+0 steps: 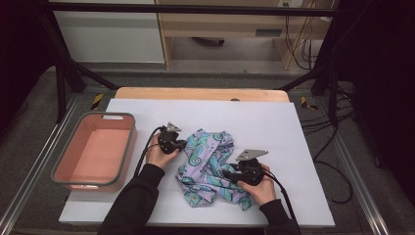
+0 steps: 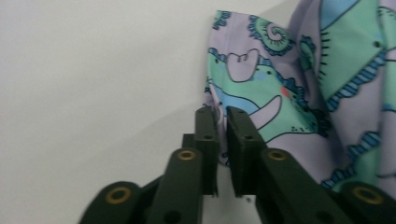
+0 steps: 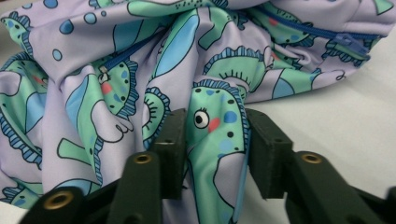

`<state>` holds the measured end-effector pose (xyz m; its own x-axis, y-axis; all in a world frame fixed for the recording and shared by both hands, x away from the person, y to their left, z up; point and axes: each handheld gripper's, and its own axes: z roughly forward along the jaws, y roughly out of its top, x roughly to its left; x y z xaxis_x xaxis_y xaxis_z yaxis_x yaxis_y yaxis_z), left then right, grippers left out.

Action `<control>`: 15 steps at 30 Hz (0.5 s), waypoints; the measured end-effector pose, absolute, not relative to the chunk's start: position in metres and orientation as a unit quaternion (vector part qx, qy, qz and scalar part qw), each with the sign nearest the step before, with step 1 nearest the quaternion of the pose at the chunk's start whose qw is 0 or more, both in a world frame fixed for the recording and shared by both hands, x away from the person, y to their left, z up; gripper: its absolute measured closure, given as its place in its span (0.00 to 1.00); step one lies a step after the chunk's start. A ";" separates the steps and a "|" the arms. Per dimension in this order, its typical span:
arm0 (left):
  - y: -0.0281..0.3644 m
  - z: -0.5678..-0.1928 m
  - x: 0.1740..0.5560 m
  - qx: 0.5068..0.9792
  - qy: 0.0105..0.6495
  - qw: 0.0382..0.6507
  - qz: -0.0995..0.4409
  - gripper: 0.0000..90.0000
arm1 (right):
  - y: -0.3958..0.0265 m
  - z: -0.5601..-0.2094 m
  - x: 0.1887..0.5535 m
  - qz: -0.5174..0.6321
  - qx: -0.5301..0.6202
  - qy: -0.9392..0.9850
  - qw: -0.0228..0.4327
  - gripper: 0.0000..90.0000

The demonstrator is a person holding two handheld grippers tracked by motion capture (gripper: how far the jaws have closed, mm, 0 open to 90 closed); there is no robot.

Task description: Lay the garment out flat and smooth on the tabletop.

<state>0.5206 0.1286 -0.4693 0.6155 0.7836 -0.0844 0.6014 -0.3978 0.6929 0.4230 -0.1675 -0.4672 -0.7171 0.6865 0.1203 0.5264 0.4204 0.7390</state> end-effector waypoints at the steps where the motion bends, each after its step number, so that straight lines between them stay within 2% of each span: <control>1: 0.130 -0.468 0.518 0.825 0.418 0.359 0.128 0.96 | -0.168 -0.467 0.422 0.396 0.364 0.837 0.094 0.84; 3: 0.136 -0.463 0.512 0.818 0.418 0.371 0.132 0.96 | -0.170 -0.465 0.422 0.393 0.365 0.839 0.086 0.94; 5: 0.144 -0.458 0.504 0.806 0.424 0.392 0.129 0.96 | -0.175 -0.460 0.420 0.392 0.368 0.839 0.086 0.96; 15: 0.183 -0.443 0.459 0.778 0.446 0.424 0.126 0.96 | -0.222 -0.428 0.406 0.406 0.395 0.816 0.117 0.97</control>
